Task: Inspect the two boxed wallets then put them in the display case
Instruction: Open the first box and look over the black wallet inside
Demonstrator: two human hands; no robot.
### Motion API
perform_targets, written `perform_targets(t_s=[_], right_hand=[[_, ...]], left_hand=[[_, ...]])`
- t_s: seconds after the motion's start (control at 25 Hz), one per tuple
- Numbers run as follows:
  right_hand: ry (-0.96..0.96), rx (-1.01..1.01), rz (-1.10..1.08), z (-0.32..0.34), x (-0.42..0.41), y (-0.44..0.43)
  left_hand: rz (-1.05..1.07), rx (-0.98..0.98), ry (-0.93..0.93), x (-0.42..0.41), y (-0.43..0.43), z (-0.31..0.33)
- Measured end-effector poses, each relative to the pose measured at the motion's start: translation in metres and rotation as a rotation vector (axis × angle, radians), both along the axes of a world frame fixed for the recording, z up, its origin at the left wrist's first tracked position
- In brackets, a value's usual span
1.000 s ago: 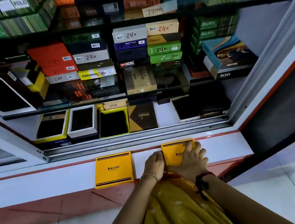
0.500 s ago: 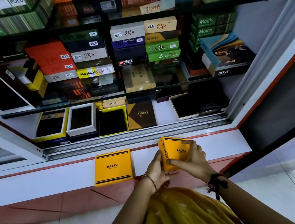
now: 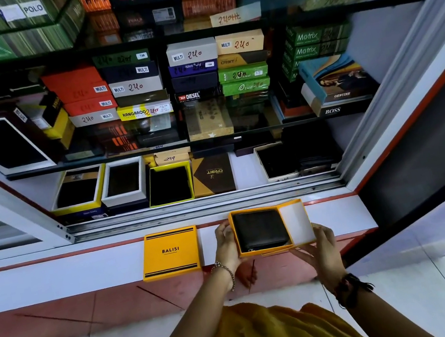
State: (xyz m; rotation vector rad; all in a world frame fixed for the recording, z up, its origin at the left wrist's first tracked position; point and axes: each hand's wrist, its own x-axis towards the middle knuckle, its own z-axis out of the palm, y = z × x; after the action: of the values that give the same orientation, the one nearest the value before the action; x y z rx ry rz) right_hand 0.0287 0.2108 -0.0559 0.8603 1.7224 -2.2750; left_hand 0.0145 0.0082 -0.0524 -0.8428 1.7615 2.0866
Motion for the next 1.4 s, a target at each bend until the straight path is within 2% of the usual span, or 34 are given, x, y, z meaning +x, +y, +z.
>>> perform_targets(t_s=[0.08,0.12,0.2,0.36,0.52,0.84,0.92,1.08,1.2,1.4], right_hand=[[-0.013,0.118,0.046,-0.003,-0.001,-0.004],[-0.018,0.244,0.103,-0.007,-0.002,-0.005],[-0.023,0.486,0.2,-0.015,-0.003,-0.004],[-0.005,0.644,0.316,-0.023,-0.005,0.003],[0.04,0.816,0.412,-0.023,-0.012,0.013],[0.295,1.316,0.528,-0.013,-0.01,0.02],[0.34,1.283,0.517,-0.011,-0.008,0.019],[0.359,0.969,0.556,0.008,-0.018,0.012],[0.393,0.793,0.541,0.017,-0.024,0.012],[0.481,0.631,0.514,0.033,-0.026,0.017]], left_hand=[[-0.12,-0.317,0.108,-0.001,0.0,0.0],[-0.155,-0.396,0.158,-0.003,0.001,0.0],[-0.218,-0.488,0.222,-0.005,0.004,0.001],[-0.373,-0.68,0.236,-0.005,0.007,0.004],[-0.445,-0.753,0.225,0.001,0.003,0.0],[-0.456,-0.709,0.266,0.0,-0.006,0.002],[-0.501,-0.67,0.281,-0.003,-0.007,0.002],[-0.486,-0.525,0.226,-0.008,-0.008,0.004],[-0.482,-0.495,0.215,-0.007,-0.009,0.007],[-0.443,-0.358,0.179,-0.004,-0.018,0.014]])
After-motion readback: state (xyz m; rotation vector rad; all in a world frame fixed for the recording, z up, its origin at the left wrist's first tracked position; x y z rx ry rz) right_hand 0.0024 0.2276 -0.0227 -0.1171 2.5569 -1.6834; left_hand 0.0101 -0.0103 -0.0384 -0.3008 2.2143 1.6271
